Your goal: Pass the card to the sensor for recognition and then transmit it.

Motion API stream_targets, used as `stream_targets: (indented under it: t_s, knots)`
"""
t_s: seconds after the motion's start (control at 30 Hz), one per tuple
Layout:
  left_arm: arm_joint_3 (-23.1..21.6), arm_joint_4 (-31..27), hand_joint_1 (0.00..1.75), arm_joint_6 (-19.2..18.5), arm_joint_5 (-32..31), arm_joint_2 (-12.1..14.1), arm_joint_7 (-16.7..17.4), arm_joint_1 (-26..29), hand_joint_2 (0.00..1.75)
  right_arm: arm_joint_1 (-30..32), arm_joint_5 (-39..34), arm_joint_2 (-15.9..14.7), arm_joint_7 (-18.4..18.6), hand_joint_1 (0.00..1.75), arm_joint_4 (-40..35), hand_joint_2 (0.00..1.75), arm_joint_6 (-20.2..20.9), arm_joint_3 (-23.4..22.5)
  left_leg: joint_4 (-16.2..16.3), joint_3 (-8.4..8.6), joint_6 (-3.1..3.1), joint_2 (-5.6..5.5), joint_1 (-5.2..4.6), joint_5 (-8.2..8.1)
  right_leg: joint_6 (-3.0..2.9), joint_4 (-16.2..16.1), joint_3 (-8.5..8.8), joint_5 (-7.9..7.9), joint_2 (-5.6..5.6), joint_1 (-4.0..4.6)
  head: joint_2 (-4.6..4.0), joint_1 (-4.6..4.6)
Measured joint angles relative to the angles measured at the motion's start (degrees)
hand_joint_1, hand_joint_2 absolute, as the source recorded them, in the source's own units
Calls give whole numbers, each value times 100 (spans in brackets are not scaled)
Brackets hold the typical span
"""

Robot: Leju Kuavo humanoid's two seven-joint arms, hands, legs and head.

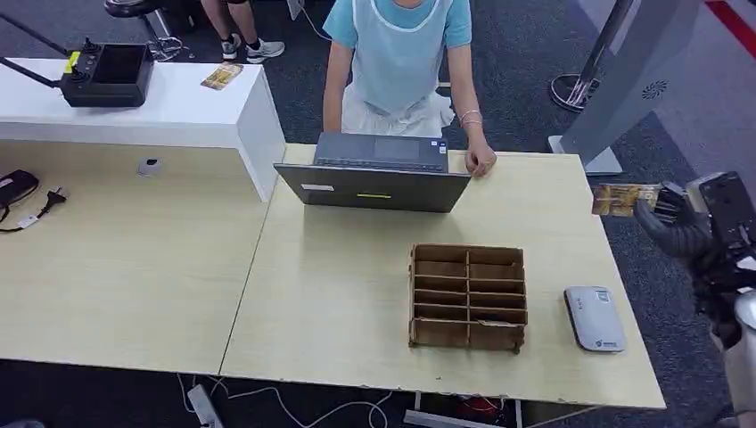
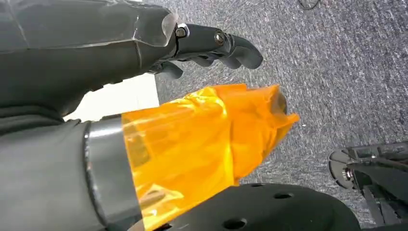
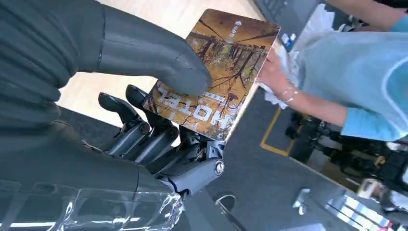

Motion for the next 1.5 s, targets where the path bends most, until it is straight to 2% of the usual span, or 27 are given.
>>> stream_targets:
  t_s: [0.57, 0.67, 0.73, 0.83, 1.13, 1.37, 1.5]
  knots:
    - [28, 0, 0, 0, 0, -13, 0, -2, 0, -355, 265, 2, -50, 175, -50, 175, -103, 271, 0, -7, 1, 4, -1, -1, 0, 1, -2, 0, 4, -2, 0, 0]
    - [39, 0, 0, -17, -59, -28, 2, -19, 0, -1392, 929, 127, 146, 175, 94, 175, -341, 931, 0, -2, -4, 4, 1, 9, -1, 4, 0, 4, 6, 0, 0, 2]
    - [39, 0, 0, -33, -123, -33, 15, -24, 0, -2302, 1464, 396, 271, 175, 609, 175, -601, 1522, 0, -2, -8, 3, 2, 14, -1, 6, -1, 5, 5, 1, 0, 2]
    - [35, 0, 0, -52, -168, -33, 26, -27, 0, -2738, 1735, 577, 369, 175, 937, 175, -752, 1803, 0, -2, -8, 1, 2, 14, -1, 6, -1, 5, 4, 1, 0, 0]
    - [-11, 0, 0, -79, -243, -74, 48, -29, 0, -3506, 2746, 1031, 575, 175, 1646, 175, -1213, 2436, 0, -4, -8, -1, 2, 14, -1, 6, -1, 5, 2, 1, 0, 0]
    - [-103, 0, 0, -85, -315, -87, 87, -30, 0, -3952, 4166, 1257, 846, 175, 2085, 175, -1628, 3001, 0, -2, -8, -1, 2, 14, 0, 6, -2, 5, 1, 1, 0, 0]
    - [-114, 0, 0, -87, -337, -94, 98, -29, 0, -4061, 4332, 1338, 868, 175, 2247, 175, -1668, 3187, 0, -3, -8, -2, 3, 14, -1, 6, -1, 5, -1, 2, 0, 0]
